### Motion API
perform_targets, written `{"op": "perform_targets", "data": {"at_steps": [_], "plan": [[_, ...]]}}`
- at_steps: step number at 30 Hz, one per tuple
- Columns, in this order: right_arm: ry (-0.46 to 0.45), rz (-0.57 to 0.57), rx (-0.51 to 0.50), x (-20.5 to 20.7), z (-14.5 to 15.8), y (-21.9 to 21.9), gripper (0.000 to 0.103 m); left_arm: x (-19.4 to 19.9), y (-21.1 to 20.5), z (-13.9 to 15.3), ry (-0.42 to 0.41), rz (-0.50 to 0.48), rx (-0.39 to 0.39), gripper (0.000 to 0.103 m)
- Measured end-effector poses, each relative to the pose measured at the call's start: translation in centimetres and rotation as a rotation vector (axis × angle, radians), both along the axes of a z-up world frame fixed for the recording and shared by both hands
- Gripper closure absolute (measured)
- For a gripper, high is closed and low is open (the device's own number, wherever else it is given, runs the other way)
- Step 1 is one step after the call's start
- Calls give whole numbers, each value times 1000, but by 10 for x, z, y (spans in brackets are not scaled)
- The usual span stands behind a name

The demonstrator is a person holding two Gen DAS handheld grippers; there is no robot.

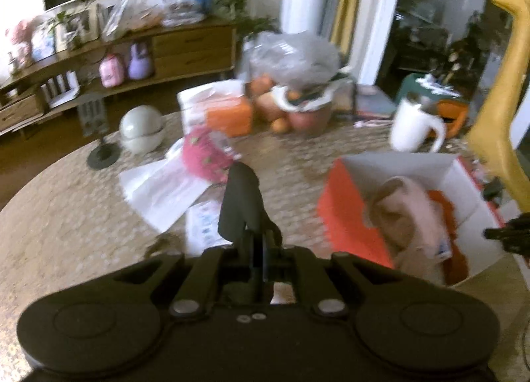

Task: Organize objects
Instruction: 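Lift the black cloth with the left gripper and carry it over the cardboard box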

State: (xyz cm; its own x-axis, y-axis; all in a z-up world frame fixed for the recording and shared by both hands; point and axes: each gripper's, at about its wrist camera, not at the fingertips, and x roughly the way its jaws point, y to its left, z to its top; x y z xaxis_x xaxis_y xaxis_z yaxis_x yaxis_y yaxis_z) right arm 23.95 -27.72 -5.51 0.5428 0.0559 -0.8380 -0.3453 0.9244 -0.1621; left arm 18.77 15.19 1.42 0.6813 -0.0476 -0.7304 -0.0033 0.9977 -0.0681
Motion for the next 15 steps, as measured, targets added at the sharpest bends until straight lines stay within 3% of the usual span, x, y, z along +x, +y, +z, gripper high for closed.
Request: {"op": "perform_targets", "data": {"at_steps": [8, 15], "plan": [[3, -4, 0, 1, 0, 1, 92, 9, -50, 24, -64, -102, -30, 101], [3, -4, 1, 1, 0, 1, 92, 25, -99, 26, -76, -169, -60, 101]]}}
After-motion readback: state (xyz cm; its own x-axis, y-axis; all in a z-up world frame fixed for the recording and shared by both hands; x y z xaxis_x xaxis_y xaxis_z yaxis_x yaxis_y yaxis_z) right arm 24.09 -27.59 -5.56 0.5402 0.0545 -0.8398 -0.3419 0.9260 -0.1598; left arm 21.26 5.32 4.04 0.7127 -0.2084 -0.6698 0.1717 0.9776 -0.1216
